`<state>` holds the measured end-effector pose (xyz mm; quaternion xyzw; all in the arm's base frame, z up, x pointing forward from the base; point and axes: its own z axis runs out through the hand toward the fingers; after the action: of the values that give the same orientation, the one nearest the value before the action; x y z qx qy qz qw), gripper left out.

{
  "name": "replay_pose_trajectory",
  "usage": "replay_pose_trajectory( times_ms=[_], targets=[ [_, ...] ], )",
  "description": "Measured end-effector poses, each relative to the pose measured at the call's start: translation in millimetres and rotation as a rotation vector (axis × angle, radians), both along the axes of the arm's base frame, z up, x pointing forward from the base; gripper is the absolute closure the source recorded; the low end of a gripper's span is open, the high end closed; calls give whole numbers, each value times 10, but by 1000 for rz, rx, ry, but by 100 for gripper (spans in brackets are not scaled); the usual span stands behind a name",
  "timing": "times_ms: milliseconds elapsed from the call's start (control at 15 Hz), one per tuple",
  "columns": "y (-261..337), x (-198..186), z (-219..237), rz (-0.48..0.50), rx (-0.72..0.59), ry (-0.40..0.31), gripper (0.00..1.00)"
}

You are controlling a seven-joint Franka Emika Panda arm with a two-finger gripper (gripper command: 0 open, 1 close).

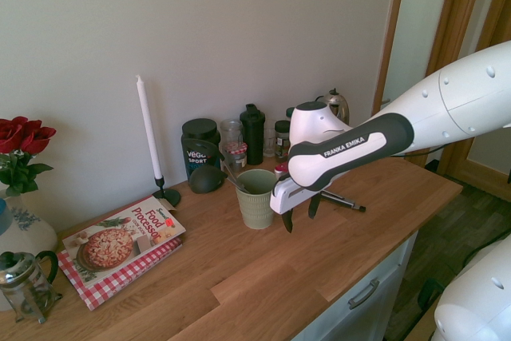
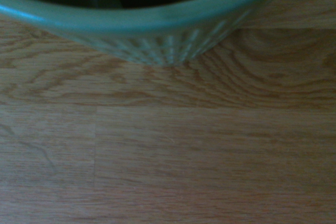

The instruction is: Put the tongs back in the holder

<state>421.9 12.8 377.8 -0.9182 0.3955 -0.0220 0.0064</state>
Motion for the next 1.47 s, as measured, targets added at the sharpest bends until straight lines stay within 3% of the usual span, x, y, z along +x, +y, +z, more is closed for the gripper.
replay_pose_trajectory(
  times_ms=[267,467,800,1000,1467],
  targets=[
    [-26,66,-39,-10,9,5,0],
    [-152,254,267,18,2,-37,0],
    [-741,433,884,278,-51,-106,0],
    [-988,554,757,385,-73,-130,0],
    [-1208,1018,261,391,-84,-133,0]
  ],
)
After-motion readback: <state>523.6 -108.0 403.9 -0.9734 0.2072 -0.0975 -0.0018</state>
